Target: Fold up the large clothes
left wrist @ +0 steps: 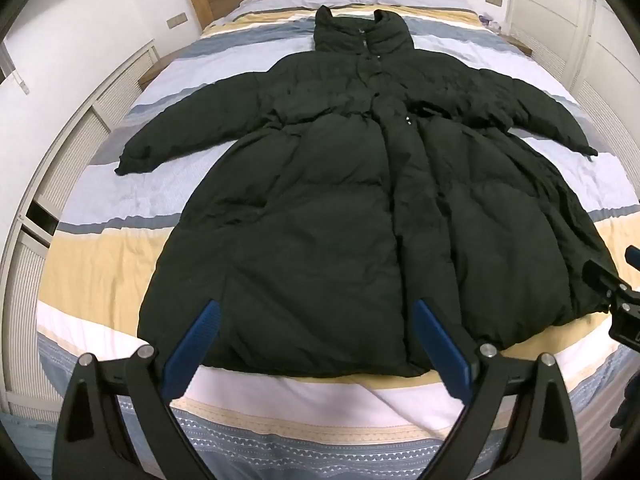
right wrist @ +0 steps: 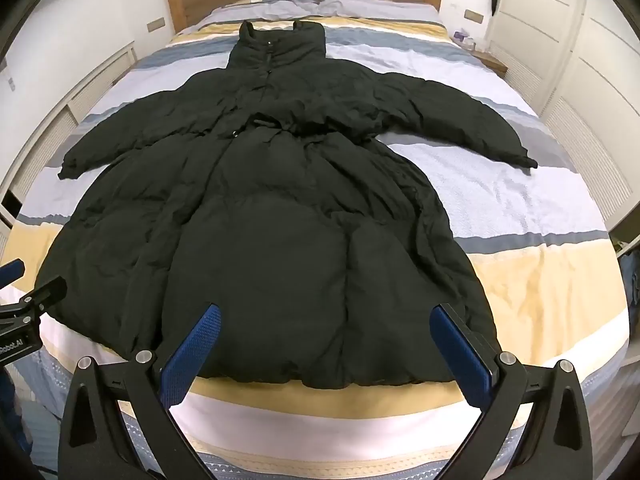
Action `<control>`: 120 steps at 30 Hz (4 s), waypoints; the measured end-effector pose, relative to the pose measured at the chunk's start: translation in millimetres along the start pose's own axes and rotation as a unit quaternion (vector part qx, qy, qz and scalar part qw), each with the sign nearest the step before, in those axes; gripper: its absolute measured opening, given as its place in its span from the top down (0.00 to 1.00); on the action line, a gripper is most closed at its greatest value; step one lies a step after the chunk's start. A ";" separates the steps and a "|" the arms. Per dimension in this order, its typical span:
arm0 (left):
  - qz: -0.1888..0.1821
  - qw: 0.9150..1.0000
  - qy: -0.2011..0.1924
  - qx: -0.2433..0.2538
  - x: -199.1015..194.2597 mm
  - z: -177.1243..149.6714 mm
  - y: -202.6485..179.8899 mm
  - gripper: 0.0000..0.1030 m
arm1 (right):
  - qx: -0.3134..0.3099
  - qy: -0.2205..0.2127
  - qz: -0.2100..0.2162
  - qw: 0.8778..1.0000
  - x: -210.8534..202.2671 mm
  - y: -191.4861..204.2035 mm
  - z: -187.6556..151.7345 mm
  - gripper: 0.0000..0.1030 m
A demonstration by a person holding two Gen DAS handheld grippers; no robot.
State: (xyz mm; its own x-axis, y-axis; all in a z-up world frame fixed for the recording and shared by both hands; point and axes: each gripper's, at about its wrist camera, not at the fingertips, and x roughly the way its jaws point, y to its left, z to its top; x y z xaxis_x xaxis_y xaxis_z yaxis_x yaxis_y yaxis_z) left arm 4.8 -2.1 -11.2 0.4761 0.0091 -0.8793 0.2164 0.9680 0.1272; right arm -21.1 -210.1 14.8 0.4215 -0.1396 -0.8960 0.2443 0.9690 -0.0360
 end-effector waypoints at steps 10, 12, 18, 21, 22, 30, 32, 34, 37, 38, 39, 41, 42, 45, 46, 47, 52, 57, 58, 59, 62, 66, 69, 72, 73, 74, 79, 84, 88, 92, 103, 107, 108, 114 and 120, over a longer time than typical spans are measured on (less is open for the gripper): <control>0.003 1.000 0.004 -0.002 6.6 2.8 4.0 0.05 | -0.002 0.002 0.003 1.000 3.2 5.4 0.5 0.01; 0.003 1.000 0.003 -0.001 7.0 2.8 4.3 0.05 | -0.001 0.004 0.003 1.000 3.5 5.3 0.7 0.01; 0.006 1.000 0.006 0.008 9.2 4.9 3.0 0.05 | 0.002 0.007 0.004 1.000 3.8 4.0 0.4 0.01; 0.008 1.000 0.011 0.010 10.8 5.7 2.0 0.05 | 0.004 0.007 0.004 1.000 4.0 1.4 -0.2 0.01; 0.008 1.000 0.011 0.010 11.2 5.9 1.7 0.05 | 0.005 0.008 0.003 1.000 4.3 0.6 -0.7 0.01; 0.006 1.000 0.017 0.001 15.4 5.0 4.6 0.05 | 0.008 0.014 0.005 1.000 6.9 -1.3 -2.5 0.01; 0.004 1.000 0.016 0.001 16.0 4.7 5.6 0.05 | 0.008 0.015 0.006 1.000 7.6 -0.9 -2.8 0.01; 0.004 1.000 0.016 0.001 17.5 4.5 6.6 0.05 | 0.008 0.018 0.007 1.000 9.4 0.8 -2.7 0.01; 0.001 1.000 0.021 -0.001 19.9 5.0 8.6 0.05 | 0.007 0.020 0.008 1.000 11.1 2.7 -2.4 0.01; 0.001 1.000 0.023 -0.001 21.0 5.6 9.2 0.05 | 0.008 0.021 0.009 1.000 11.8 3.4 -2.1 0.01; 0.000 1.000 0.023 -0.001 21.8 6.2 9.5 0.05 | 0.007 0.022 0.008 1.000 12.4 3.4 -1.5 0.01; -0.002 1.000 0.026 0.000 24.6 7.3 10.8 0.05 | 0.008 0.024 0.009 1.000 14.2 5.0 -0.9 0.01; -0.002 1.000 0.027 0.000 26.1 8.3 11.2 0.05 | 0.008 0.025 0.008 1.000 15.0 5.5 -1.1 0.01; -0.005 1.000 0.031 0.003 31.3 11.6 13.3 0.05 | 0.010 0.029 0.007 1.000 18.0 7.1 0.0 0.01; -0.006 0.999 0.032 0.004 33.6 13.4 14.7 0.05 | 0.011 0.032 0.006 0.999 19.6 8.4 0.5 0.01; -0.008 0.999 0.033 0.005 35.5 15.2 15.9 0.05 | 0.012 0.033 0.006 0.999 20.5 9.1 0.7 0.01; -0.015 0.999 0.037 0.011 44.6 25.4 21.4 0.05 | 0.022 0.039 0.001 0.999 26.0 14.1 5.4 0.01; -0.023 0.999 0.038 0.017 55.0 38.9 30.0 0.05 | 0.036 0.045 -0.005 0.998 33.4 17.9 12.1 0.01; -0.026 0.999 0.038 0.018 57.6 42.4 32.1 0.05 | 0.039 0.045 -0.007 0.998 35.1 18.7 14.0 0.01; -0.029 0.999 0.039 0.020 61.3 47.2 35.6 0.05 | 0.043 0.047 -0.008 0.998 37.6 20.1 17.0 0.01; -0.036 0.998 0.039 0.025 68.9 59.5 41.8 0.05 | 0.056 0.049 -0.011 0.997 44.0 22.9 26.0 0.01; -0.043 0.998 0.033 0.043 79.8 78.9 49.4 0.05 | 0.082 0.051 -0.009 0.995 51.8 23.5 40.2 0.01; -0.066 0.996 0.034 0.055 90.5 97.1 54.8 0.05 | 0.108 0.050 -0.007 0.993 58.8 18.4 54.0 0.01; -0.093 0.993 0.032 0.060 100.3 115.8 57.2 0.05 | 0.133 0.041 -0.009 0.990 62.5 7.5 70.4 0.01; -0.098 0.993 0.032 0.061 102.8 120.8 56.7 0.05 | 0.145 0.035 -0.012 0.989 63.0 -0.1 79.6 0.01; -0.106 0.992 0.032 0.061 106.5 128.5 56.9 0.05 | 0.154 0.030 -0.009 0.988 63.5 -5.6 85.9 0.01; -0.117 0.992 0.036 0.035 122.6 156.3 56.7 0.05 | 0.207 0.006 -0.002 0.978 75.4 -55.4 131.5 0.01; -0.094 0.994 0.052 0.004 139.3 168.1 52.2 0.05 | 0.273 -0.002 0.006 0.962 112.5 -127.4 166.1 0.01; -0.044 0.996 0.072 -0.018 150.4 165.9 46.6 0.05 | 0.337 -0.008 0.016 0.941 158.5 -195.7 180.5 0.01; 0.000 0.994 0.099 -0.051 166.0 161.0 39.4 0.05 | 0.408 -0.011 0.045 0.912 205.1 -261.0 188.0 0.01; 0.053 0.990 0.115 -0.053 177.1 170.0 3.6 0.05 | 0.481 -0.011 0.096 0.871 277.4 -347.7 202.0 0.23; 0.050 0.991 0.110 -0.063 172.2 174.5 2.7 0.05 | 0.478 -0.017 0.100 0.873 277.0 -358.7 212.7 0.62; 0.052 0.991 0.109 -0.064 171.6 174.9 2.9 0.05 | 0.468 -0.020 0.100 0.878 275.9 -359.1 218.9 0.73; 0.048 0.989 0.102 -0.100 166.1 173.8 22.8 0.05 | 0.352 -0.055 0.081 0.931 239.0 -326.3 282.1 0.85; 0.032 0.989 0.079 -0.122 154.7 174.1 51.0 0.05 | 0.244 -0.096 0.100 0.960 194.4 -264.4 344.4 0.86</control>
State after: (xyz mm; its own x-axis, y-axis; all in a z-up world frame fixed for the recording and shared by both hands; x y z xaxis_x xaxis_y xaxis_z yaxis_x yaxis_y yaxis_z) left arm 237.9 5.0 -60.8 0.3388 0.0933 -0.9362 -0.0322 0.9956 0.0876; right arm 297.0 -563.6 2.6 0.6436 -0.0412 -0.7642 0.5022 0.7763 0.3810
